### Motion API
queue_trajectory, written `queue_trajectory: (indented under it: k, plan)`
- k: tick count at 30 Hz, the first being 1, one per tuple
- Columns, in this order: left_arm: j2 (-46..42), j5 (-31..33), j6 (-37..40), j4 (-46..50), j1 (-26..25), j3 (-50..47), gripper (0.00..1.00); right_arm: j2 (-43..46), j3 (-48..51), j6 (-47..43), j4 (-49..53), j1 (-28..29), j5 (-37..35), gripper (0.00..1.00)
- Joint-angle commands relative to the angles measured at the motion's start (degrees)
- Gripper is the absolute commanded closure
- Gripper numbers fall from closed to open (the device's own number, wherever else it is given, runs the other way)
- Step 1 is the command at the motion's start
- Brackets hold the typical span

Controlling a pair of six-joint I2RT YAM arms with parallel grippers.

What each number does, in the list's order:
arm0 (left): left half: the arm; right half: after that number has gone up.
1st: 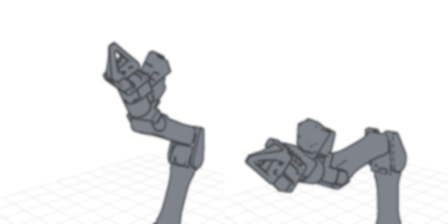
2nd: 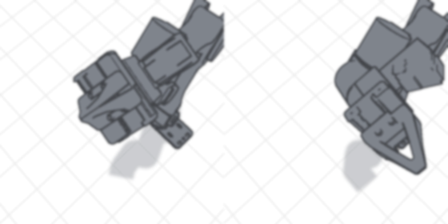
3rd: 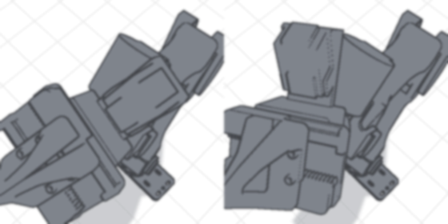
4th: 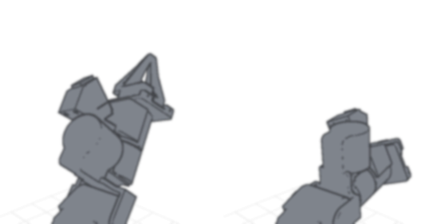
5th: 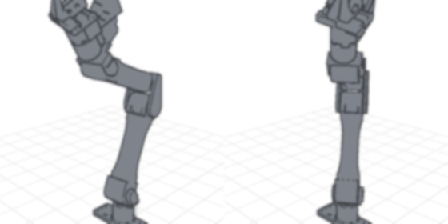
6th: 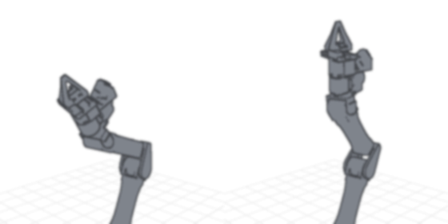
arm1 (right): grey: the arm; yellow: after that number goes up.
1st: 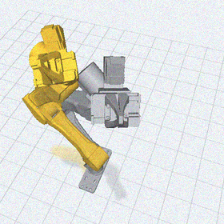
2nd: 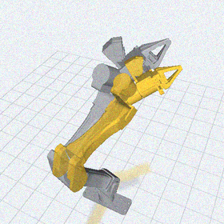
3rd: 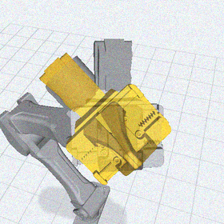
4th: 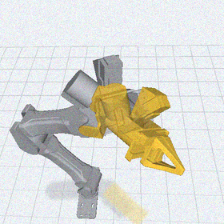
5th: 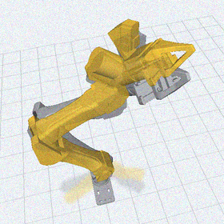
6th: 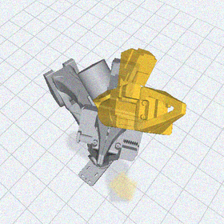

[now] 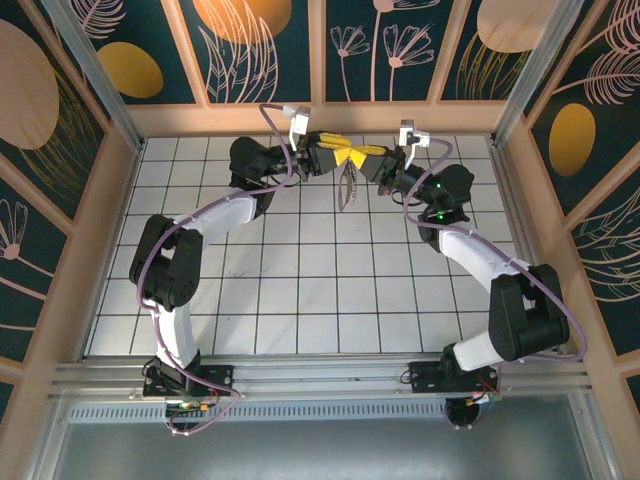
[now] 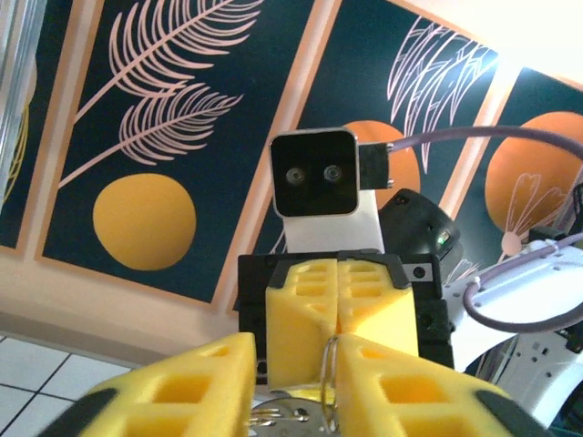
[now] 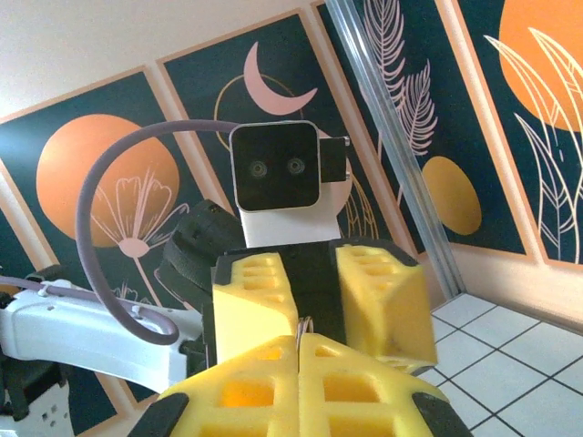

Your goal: Put the keys on the keyring

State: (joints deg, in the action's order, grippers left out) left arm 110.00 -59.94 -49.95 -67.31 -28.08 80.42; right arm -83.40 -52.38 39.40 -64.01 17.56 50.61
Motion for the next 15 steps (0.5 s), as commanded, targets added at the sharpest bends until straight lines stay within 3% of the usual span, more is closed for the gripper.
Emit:
queue_trajectory:
  k: [1,15]
  plan:
    - [-1.86,-2.33,4.83,3.89,-0.84,2.17,0.66,1.9,-0.7,-1.87,-0.15,-0.75,-0.16,1.0]
    - [-3.12,-4.59,15.5,17.91,-0.4,5.43,0.5,3.23,-2.09,-7.59,8.9,-2.39,3.38,1.0]
